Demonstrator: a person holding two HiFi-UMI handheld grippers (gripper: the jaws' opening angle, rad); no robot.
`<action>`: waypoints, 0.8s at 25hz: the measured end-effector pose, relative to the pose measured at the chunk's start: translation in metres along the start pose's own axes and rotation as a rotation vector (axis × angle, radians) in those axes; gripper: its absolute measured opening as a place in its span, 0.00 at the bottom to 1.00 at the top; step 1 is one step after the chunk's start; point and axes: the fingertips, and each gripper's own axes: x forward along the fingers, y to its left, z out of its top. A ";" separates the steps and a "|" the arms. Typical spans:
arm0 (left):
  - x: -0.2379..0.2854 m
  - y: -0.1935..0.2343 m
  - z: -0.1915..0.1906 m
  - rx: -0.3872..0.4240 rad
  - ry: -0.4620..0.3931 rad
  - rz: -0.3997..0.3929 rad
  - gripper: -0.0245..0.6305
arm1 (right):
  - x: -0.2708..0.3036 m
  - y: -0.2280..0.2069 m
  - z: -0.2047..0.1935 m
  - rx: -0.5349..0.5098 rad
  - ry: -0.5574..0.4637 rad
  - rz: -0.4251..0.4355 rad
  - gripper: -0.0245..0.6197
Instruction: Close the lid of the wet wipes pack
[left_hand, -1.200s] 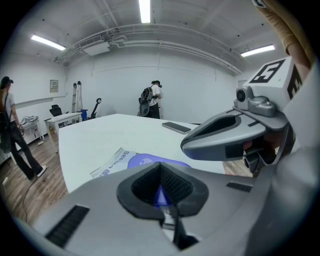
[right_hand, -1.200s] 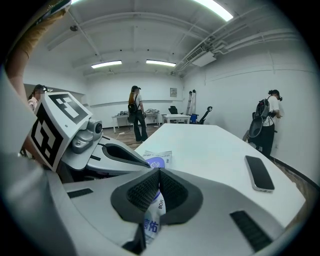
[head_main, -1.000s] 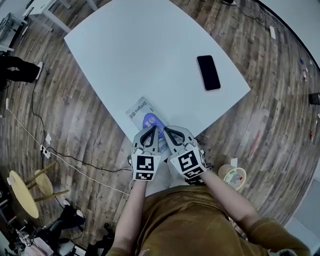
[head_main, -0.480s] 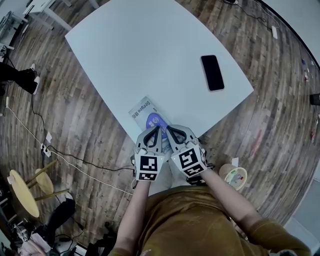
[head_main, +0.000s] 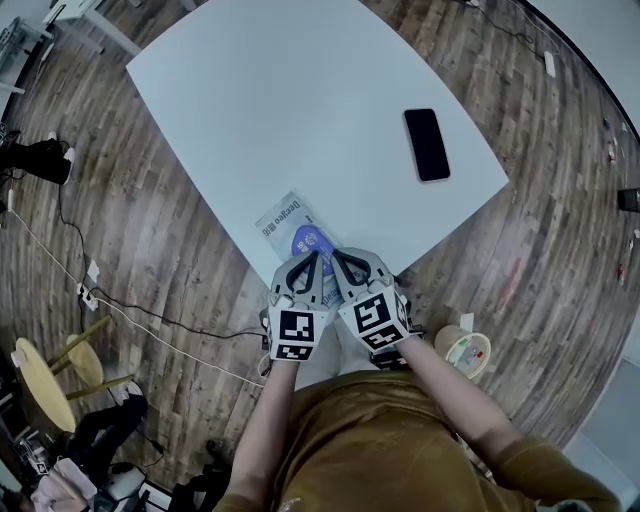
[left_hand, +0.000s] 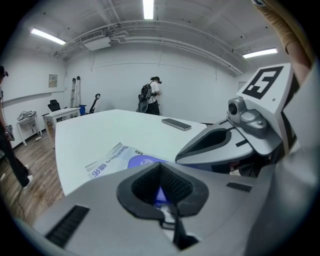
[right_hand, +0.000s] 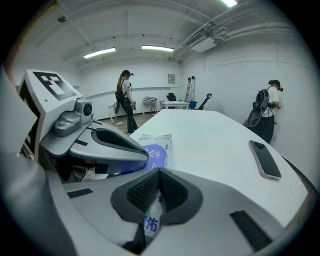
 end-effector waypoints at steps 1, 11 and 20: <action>0.000 0.000 -0.001 -0.001 0.001 0.000 0.05 | 0.001 0.000 0.000 -0.001 0.002 0.000 0.05; 0.003 0.000 -0.003 -0.002 0.010 0.001 0.05 | 0.002 -0.001 -0.002 0.015 0.019 0.012 0.05; 0.004 0.001 -0.005 -0.001 0.020 0.013 0.05 | 0.005 -0.001 -0.002 0.009 0.033 0.020 0.05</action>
